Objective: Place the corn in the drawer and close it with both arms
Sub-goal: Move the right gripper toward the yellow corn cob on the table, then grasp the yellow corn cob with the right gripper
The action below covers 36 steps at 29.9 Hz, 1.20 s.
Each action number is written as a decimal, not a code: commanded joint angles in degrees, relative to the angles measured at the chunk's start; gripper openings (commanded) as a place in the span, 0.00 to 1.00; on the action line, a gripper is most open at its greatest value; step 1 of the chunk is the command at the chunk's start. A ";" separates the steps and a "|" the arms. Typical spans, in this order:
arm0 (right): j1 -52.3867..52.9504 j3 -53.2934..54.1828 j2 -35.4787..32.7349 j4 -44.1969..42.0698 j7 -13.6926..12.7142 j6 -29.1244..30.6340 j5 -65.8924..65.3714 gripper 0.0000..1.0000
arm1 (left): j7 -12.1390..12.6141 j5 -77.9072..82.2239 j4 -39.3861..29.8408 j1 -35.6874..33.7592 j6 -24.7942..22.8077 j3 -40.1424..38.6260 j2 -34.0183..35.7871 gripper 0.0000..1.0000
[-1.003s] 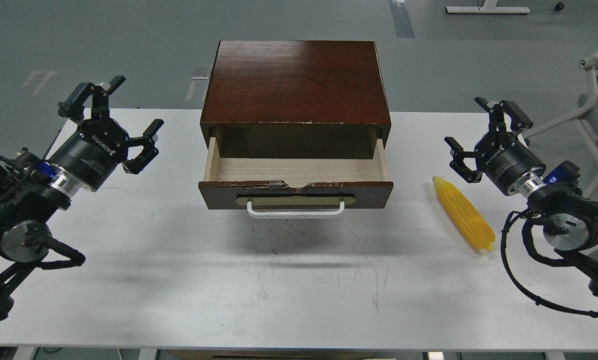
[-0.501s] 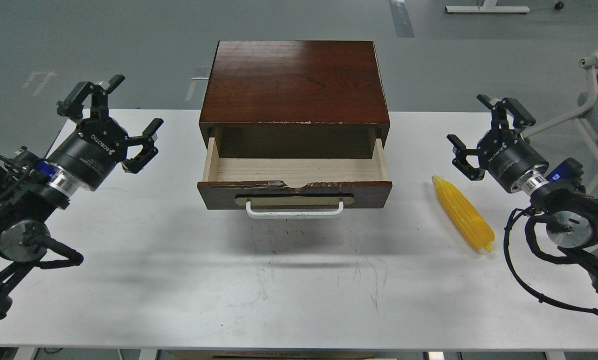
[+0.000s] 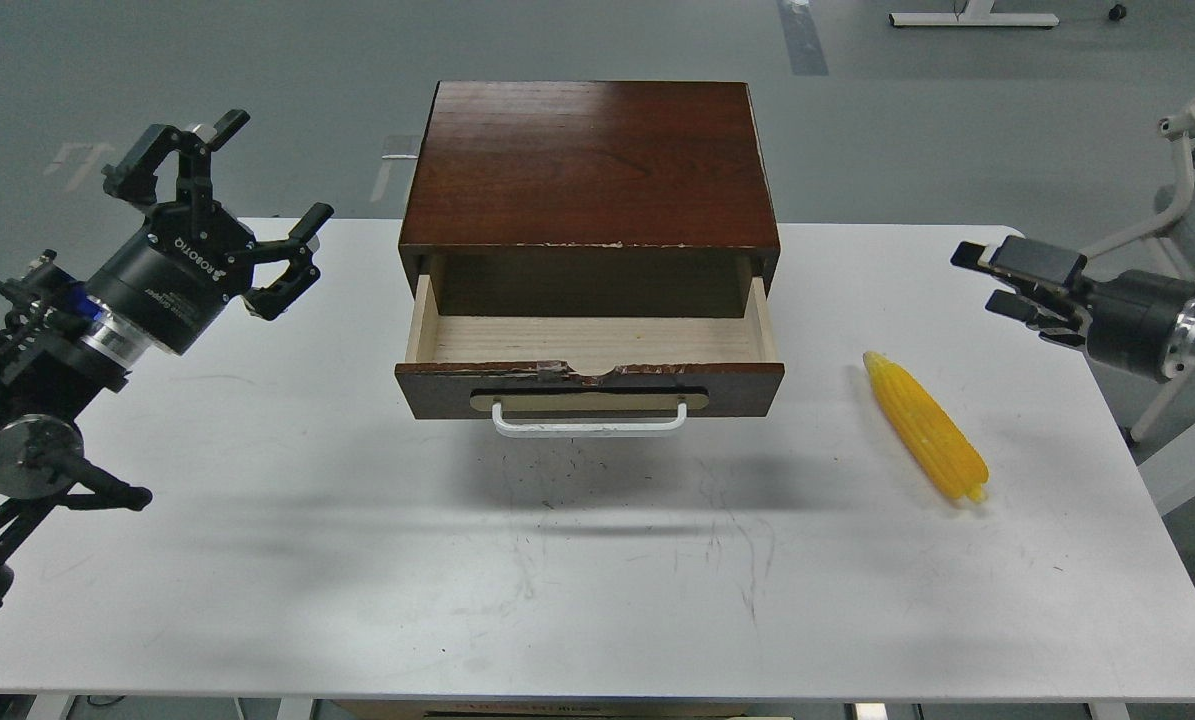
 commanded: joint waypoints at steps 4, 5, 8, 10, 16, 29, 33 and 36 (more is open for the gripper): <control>0.13 -12.26 0.25 -2.07 -0.01 -9.36 -15.01 0.99 | -0.24 3.04 -0.52 0.07 -0.01 0.11 0.12 0.99; 0.31 -13.25 0.69 -2.25 -0.01 -9.90 -15.54 0.99 | -0.24 3.04 -0.61 0.07 -0.01 0.11 0.12 0.99; 1.54 -15.97 2.80 -3.39 -0.01 -10.61 -16.25 0.99 | -0.24 3.04 -0.69 0.07 -0.01 0.11 0.12 0.99; 2.15 -17.12 4.73 -4.88 -0.01 -10.70 -16.25 0.99 | -0.24 3.04 -0.69 0.07 -0.01 0.11 0.12 0.99; 2.51 -19.23 8.07 -6.12 -0.01 -10.78 -16.25 0.97 | -0.24 3.13 -0.78 0.07 -0.01 0.20 0.12 0.99; 2.51 -23.36 10.62 -8.84 -0.01 -12.28 -16.25 0.63 | -0.15 3.13 -0.78 0.07 -0.01 0.20 0.21 0.99; 2.68 -23.19 11.24 -8.67 -0.01 -12.37 -16.17 0.24 | -0.15 3.13 -0.78 0.07 -0.01 0.29 0.21 0.99; 2.77 -23.27 11.33 -8.49 -0.01 -12.37 -16.16 0.13 | -0.06 3.13 -0.78 0.07 -0.01 0.38 0.21 0.99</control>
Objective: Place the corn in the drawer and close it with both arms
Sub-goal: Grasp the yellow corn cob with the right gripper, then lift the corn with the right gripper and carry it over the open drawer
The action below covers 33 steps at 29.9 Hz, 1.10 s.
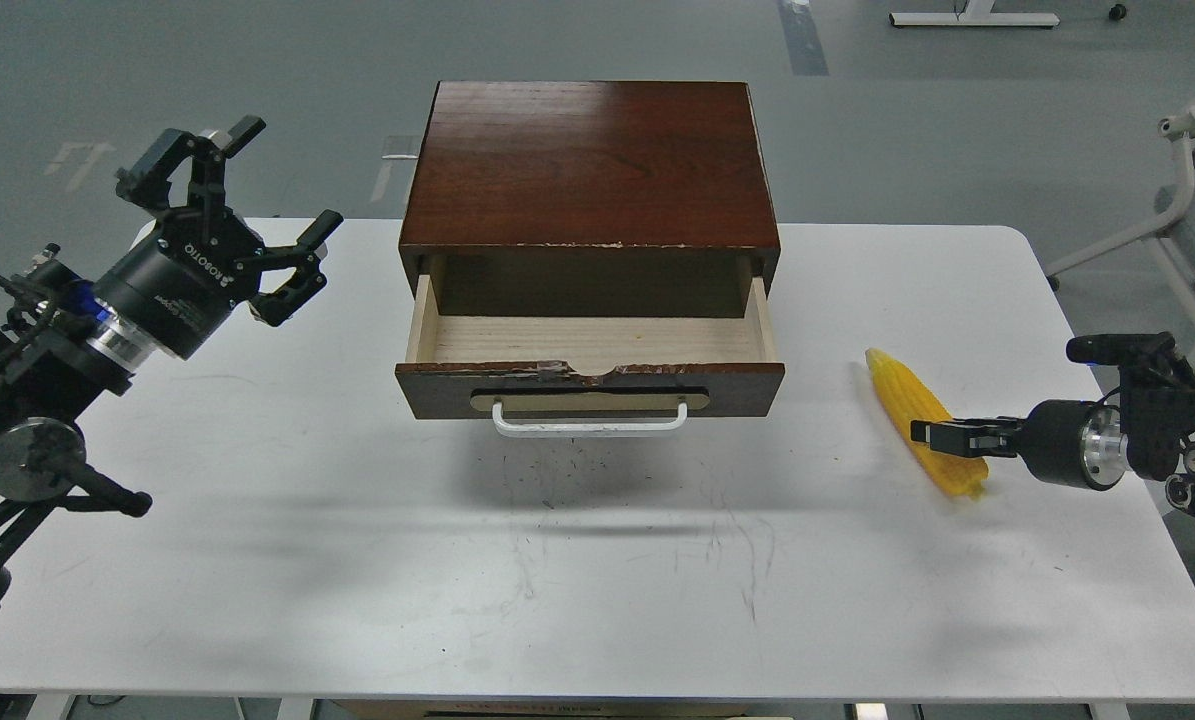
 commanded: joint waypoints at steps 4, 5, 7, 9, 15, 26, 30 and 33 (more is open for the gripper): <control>1.29 0.61 -0.74 0.86 0.00 -0.35 0.87 0.10 | 0.08 1.23 -0.08 0.00 0.01 0.04 -0.14 0.99; 3.13 0.70 -1.52 1.82 0.00 -0.78 0.96 0.10 | 0.08 1.66 -0.08 0.00 0.01 0.04 -0.14 0.99; 6.55 0.79 -3.45 4.10 0.00 -1.40 1.13 0.10 | 0.08 1.84 -0.08 -0.09 0.01 0.04 -0.14 0.99; 10.51 0.97 -5.48 6.75 0.00 -1.40 1.22 0.10 | 0.08 1.84 -0.17 -0.09 0.01 -0.04 -0.14 0.99; 23.24 0.44 -7.86 9.48 0.00 -0.61 5.17 0.11 | 0.25 1.84 -0.26 -0.09 0.01 -0.04 -0.31 0.99; 45.93 -12.21 5.13 15.54 0.00 -0.52 5.44 0.12 | 0.52 1.93 -0.26 -1.23 0.01 -0.04 -0.32 0.99; 50.34 -16.87 14.79 15.63 0.00 -1.14 4.83 0.13 | 0.43 1.93 -0.34 -1.23 0.01 -0.04 -0.14 0.99; 51.65 -19.15 19.72 15.46 0.00 -1.40 4.30 0.13 | 0.43 1.93 -0.69 -1.23 0.01 -0.04 0.03 0.99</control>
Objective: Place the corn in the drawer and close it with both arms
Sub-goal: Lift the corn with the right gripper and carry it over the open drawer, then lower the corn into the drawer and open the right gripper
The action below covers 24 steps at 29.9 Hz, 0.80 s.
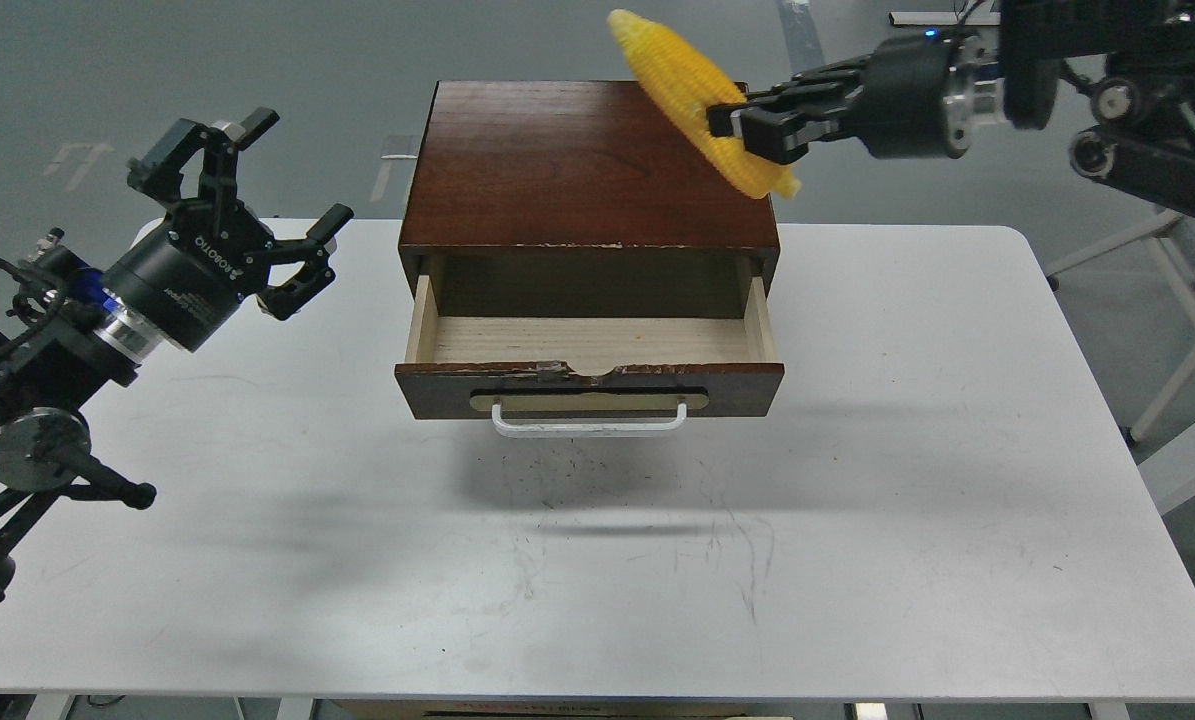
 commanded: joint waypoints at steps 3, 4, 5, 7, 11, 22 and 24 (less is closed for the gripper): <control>3.11 -6.00 10.80 -0.35 -0.02 -2.49 -3.50 0.13 | -0.15 -0.01 -0.28 0.00 0.00 0.01 0.46 0.99; 3.11 -6.02 10.82 -0.35 -0.02 -2.51 -3.52 0.13 | -0.15 -0.01 -0.28 0.00 0.00 0.01 0.46 0.99; 3.37 -7.58 12.74 -0.70 -0.02 -4.42 -5.00 0.13 | -0.15 -0.01 -0.28 0.00 0.00 0.01 0.46 0.99; 3.64 -10.40 15.38 -1.06 -0.02 -7.42 -6.94 0.12 | -0.24 -0.01 -0.28 0.00 0.00 0.01 0.46 0.99; 3.72 -15.06 18.73 -1.23 -0.02 -11.12 -8.53 0.12 | -0.24 -0.01 -0.28 0.00 0.00 0.01 0.46 0.99; 0.83 -19.99 22.42 -5.37 -0.02 -14.46 -8.44 0.21 | -0.24 -0.01 -0.28 0.00 0.00 -0.34 0.63 0.99; 0.47 -19.99 22.42 -5.36 -0.02 -14.46 -8.44 0.28 | -0.24 -0.01 -0.28 0.00 0.00 -0.25 0.63 0.99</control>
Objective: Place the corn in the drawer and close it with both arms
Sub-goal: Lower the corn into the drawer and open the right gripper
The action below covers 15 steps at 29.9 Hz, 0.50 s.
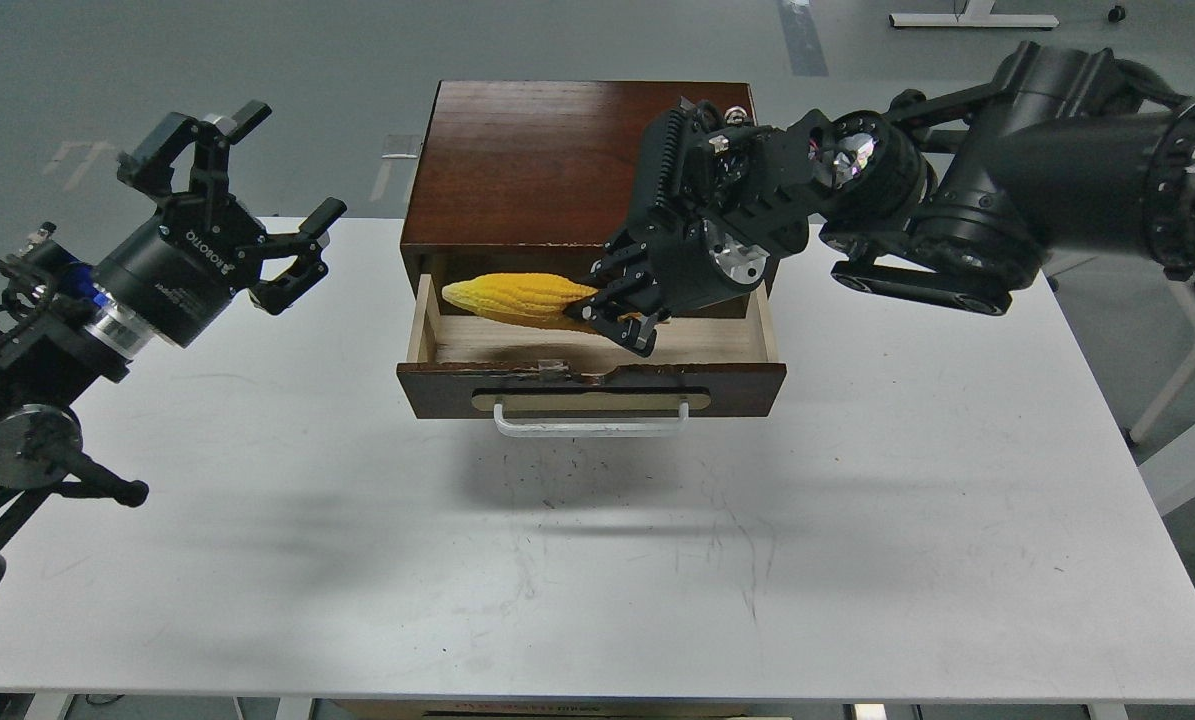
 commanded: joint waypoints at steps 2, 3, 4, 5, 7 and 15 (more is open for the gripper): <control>-1.39 -0.13 -0.05 0.04 0.01 -0.01 0.06 0.33 | 0.01 0.00 0.00 0.01 0.00 0.08 -0.09 0.99; -1.57 -0.13 -0.05 0.04 0.01 -0.10 0.06 0.33 | 0.01 -0.09 0.00 0.01 0.00 0.08 -0.09 0.99; -1.83 -0.13 -0.14 0.04 0.01 -0.10 0.06 0.35 | 0.01 0.00 0.00 0.01 0.00 -0.01 -0.09 0.99; -1.92 -0.13 -0.14 -0.05 0.01 -0.10 0.06 0.43 | 0.01 0.00 0.00 0.01 0.00 -0.01 0.00 0.99; -1.92 -0.13 -0.23 -0.05 0.01 -0.10 0.06 0.55 | 0.01 0.00 0.00 0.01 0.00 -0.01 -0.09 0.99; -2.01 -0.13 -0.49 0.30 0.01 -0.19 0.15 0.69 | 0.01 0.00 0.00 0.01 0.00 -0.18 -0.09 0.99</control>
